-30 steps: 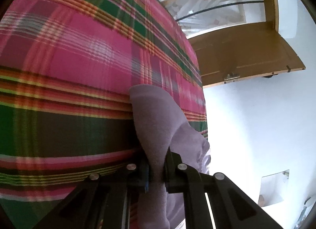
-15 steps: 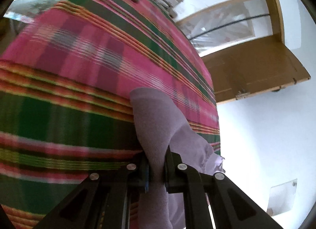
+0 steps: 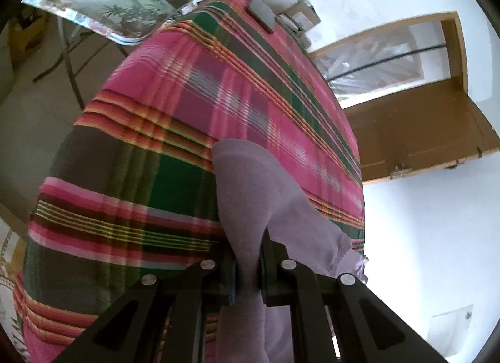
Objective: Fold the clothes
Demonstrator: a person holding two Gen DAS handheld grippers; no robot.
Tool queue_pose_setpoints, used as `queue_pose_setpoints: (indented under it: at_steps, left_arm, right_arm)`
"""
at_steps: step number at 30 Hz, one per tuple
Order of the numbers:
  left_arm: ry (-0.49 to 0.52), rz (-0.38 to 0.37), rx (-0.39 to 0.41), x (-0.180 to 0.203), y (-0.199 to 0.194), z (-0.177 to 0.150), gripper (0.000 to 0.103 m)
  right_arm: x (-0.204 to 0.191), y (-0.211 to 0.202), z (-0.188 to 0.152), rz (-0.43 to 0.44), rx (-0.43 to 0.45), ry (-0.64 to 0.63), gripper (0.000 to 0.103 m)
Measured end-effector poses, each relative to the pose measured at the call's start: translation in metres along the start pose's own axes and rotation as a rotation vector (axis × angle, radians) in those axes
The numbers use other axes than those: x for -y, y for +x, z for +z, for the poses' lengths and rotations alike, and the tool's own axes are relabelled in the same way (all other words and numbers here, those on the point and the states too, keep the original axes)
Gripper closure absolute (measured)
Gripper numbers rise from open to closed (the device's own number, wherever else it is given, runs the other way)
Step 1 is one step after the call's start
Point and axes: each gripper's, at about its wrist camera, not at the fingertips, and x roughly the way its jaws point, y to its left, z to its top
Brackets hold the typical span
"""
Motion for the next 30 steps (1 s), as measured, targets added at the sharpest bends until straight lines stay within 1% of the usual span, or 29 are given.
queue_pose_setpoints:
  at_steps: [2, 7, 9, 12, 13, 16, 19, 21, 25, 28, 30]
  left_arm:
    - [-0.019, 0.000, 0.000, -0.006, 0.001, -0.001, 0.092]
    - [-0.024, 0.009, -0.001, -0.010, 0.003, -0.002, 0.089]
    - [-0.035, 0.016, 0.017, -0.010, 0.000, -0.002, 0.086]
    - [-0.044, 0.027, 0.045, -0.010, -0.010, -0.007, 0.086]
    - [-0.036, 0.035, 0.055, -0.007, -0.012, -0.010, 0.086]
    - [-0.020, 0.061, 0.100, 0.000, -0.025, -0.021, 0.085]
    - [-0.005, 0.061, 0.144, 0.008, -0.037, -0.035, 0.081]
    - [0.015, 0.079, 0.177, 0.015, -0.045, -0.046, 0.079]
    - [0.051, 0.090, 0.235, 0.026, -0.061, -0.068, 0.076]
    - [0.088, 0.138, 0.288, 0.040, -0.068, -0.083, 0.073]
    - [0.113, 0.135, 0.304, 0.051, -0.064, -0.091, 0.073]
  right_arm:
    - [-0.004, 0.004, 0.001, 0.015, -0.003, 0.000, 0.088]
    - [-0.007, 0.011, -0.002, 0.035, -0.024, 0.002, 0.088]
    - [-0.007, 0.014, -0.002, 0.049, -0.031, 0.013, 0.085]
    - [-0.005, 0.014, -0.002, 0.065, -0.043, 0.027, 0.083]
    - [-0.005, 0.013, -0.002, 0.069, -0.043, 0.030, 0.078]
    - [-0.004, 0.005, -0.003, 0.092, -0.035, 0.047, 0.074]
    - [-0.001, -0.008, -0.004, 0.093, -0.007, 0.057, 0.073]
    - [0.004, -0.019, -0.006, 0.103, 0.016, 0.078, 0.073]
    - [0.018, -0.047, -0.010, 0.148, 0.077, 0.134, 0.068]
    - [0.029, -0.071, -0.014, 0.147, 0.136, 0.164, 0.068]
    - [0.036, -0.085, -0.018, 0.117, 0.165, 0.182, 0.067]
